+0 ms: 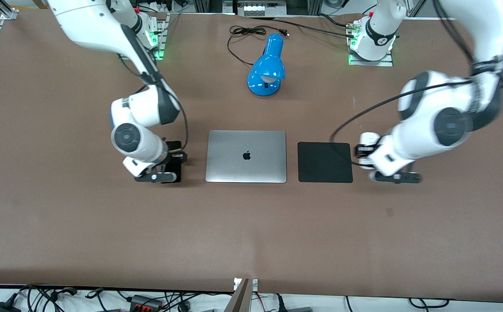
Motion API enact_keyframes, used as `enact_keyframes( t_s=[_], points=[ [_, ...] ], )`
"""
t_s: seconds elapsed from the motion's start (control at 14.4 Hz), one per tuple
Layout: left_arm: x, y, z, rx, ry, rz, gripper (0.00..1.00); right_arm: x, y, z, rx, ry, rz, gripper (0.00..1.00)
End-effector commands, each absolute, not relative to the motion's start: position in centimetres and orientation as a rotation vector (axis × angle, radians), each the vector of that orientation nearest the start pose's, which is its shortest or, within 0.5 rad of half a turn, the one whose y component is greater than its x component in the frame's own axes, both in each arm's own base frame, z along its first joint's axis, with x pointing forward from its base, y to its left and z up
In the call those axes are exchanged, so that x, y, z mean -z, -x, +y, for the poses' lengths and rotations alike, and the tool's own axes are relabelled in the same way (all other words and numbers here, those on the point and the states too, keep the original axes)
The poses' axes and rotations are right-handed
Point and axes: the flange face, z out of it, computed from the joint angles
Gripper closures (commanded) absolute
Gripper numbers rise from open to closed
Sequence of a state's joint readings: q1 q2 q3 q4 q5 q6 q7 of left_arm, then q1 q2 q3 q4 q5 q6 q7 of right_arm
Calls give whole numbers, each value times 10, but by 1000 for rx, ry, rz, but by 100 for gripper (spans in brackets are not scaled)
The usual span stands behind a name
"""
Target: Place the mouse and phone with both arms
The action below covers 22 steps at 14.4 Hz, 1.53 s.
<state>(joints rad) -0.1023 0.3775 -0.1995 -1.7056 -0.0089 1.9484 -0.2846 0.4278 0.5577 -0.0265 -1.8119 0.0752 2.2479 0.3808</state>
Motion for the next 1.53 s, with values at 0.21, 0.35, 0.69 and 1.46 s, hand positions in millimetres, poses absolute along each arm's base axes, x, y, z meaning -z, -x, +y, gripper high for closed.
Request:
enact_keyframes(
  t_s=[0.21,0.35,0.69,1.46],
  points=[
    [-262,-576,-228,-82,3106,-51,72,-185,-565,293,-183,3142,209,67],
    [-223,-560,-227,27,3162,-47,72,-177,-555,292,-200,3149,191,66],
    [-176,-550,-224,88,3209,-62,71,-176,-555,291,-203,3153,110,66],
    [-275,-572,-209,42,3131,-78,0,-308,-609,273,-102,3122,108,0]
  ],
)
